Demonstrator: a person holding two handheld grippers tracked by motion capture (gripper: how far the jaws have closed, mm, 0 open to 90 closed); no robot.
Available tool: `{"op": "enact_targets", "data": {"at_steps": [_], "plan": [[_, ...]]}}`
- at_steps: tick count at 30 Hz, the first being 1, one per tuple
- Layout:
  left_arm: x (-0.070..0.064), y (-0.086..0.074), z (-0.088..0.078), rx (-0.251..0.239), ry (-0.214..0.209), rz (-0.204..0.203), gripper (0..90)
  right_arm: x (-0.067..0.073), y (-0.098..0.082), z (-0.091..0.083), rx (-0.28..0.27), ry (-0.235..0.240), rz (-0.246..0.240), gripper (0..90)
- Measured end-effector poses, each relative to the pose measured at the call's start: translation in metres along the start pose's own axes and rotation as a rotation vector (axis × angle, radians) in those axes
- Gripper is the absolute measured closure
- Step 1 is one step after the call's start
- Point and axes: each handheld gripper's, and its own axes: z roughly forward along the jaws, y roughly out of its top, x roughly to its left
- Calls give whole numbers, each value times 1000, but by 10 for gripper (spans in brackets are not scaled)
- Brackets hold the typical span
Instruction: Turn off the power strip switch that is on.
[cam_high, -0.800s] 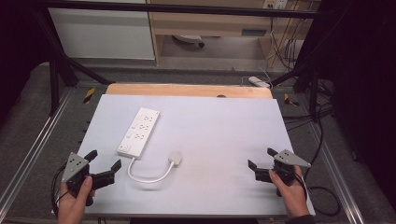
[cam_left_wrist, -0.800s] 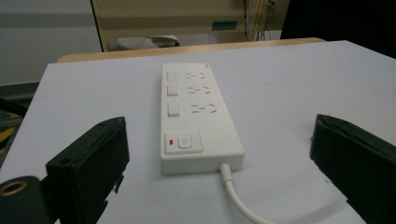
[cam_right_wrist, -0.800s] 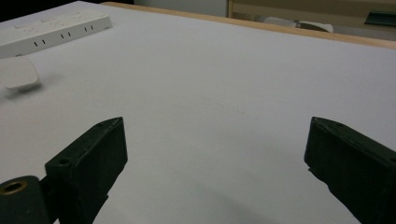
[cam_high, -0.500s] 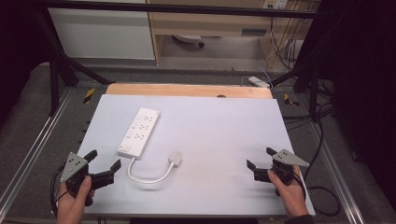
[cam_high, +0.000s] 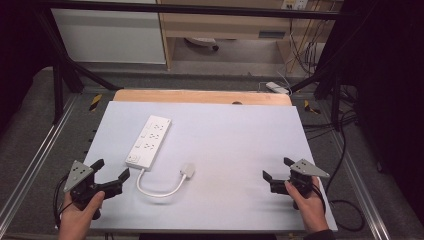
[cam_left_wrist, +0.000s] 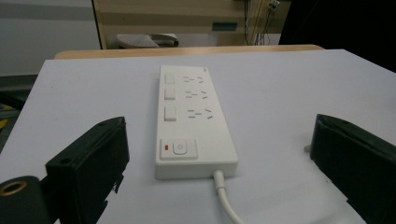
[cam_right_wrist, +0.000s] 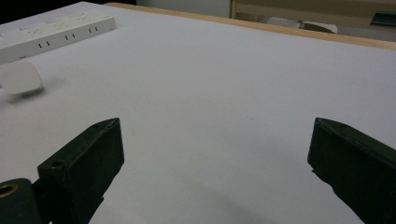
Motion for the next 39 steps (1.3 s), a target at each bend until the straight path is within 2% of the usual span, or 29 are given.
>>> {"op": "enact_targets", "data": {"at_steps": [5,10,23,31,33,35,37,39], "plan": [[-2,7,2,-16,-4,3,47,2,0,1,1,10,-9,35],[-3,18,2,-29,15,12,50,4,2,2,-2,18,-16,34],[-8,48,19,16,-36,37,50,5,2,1,10,4,-17,33],[-10,68,31,3,-63,47,49,7,2,2,30,14,-33,33],[-9,72,35,-2,-70,37,49,7,1,2,34,16,-30,32],[-8,76,38,-17,-71,27,50,7,2,2,34,16,-27,32],[-7,80,41,-18,-62,45,49,7,2,2,34,17,-27,31],[-5,84,46,-18,-61,43,48,7,2,1,33,22,-28,28]]}}
